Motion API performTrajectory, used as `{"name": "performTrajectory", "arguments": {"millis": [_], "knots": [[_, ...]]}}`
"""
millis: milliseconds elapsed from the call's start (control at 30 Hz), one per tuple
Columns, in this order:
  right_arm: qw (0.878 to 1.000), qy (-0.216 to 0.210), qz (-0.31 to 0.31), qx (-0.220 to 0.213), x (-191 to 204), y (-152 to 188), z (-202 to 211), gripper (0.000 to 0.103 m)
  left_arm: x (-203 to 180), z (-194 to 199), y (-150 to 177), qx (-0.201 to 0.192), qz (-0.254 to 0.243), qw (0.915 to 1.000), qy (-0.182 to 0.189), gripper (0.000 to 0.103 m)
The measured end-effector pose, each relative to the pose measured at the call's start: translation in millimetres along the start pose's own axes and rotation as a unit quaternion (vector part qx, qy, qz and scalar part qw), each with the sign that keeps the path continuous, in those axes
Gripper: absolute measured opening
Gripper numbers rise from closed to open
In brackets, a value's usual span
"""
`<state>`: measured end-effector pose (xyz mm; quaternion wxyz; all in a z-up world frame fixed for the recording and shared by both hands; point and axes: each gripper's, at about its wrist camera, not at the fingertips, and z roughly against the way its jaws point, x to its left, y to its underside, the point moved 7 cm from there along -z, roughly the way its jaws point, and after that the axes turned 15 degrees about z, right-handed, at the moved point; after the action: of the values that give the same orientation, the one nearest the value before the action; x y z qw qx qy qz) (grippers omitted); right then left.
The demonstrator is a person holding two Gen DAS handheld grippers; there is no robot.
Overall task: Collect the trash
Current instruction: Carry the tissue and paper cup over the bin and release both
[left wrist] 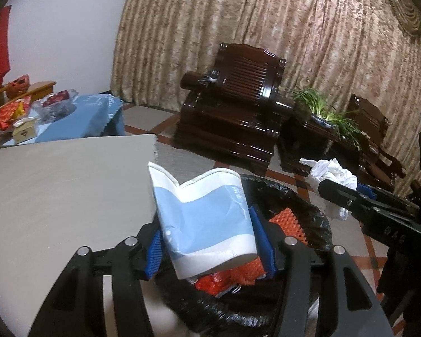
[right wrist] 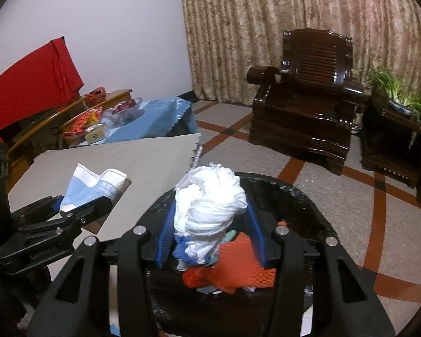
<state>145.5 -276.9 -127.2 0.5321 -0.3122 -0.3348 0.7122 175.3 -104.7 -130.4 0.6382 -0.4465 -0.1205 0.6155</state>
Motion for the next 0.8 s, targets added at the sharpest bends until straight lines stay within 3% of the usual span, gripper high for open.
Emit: {"name": "performTrajectory", "arguments": {"millis": [633,767,800], "knots": [[0.999,0.025,-0.008,0.045,-34.3,23.5,-44.8,0.047,-20.1,-67.9,7.2,0.032,-0.011,0.9992,0.018,0.056],[0.998,0.031,-0.01,0.053,-42.1,27.8,-52.5,0.053,-22.2,-74.3,7.4,0.039,-0.01,0.9989,0.026,0.063],[0.998,0.032,-0.01,0.055,-43.5,29.2,-54.4,0.06,-22.9,-75.4,7.9,0.041,-0.01,0.9986,0.031,0.068]]}}
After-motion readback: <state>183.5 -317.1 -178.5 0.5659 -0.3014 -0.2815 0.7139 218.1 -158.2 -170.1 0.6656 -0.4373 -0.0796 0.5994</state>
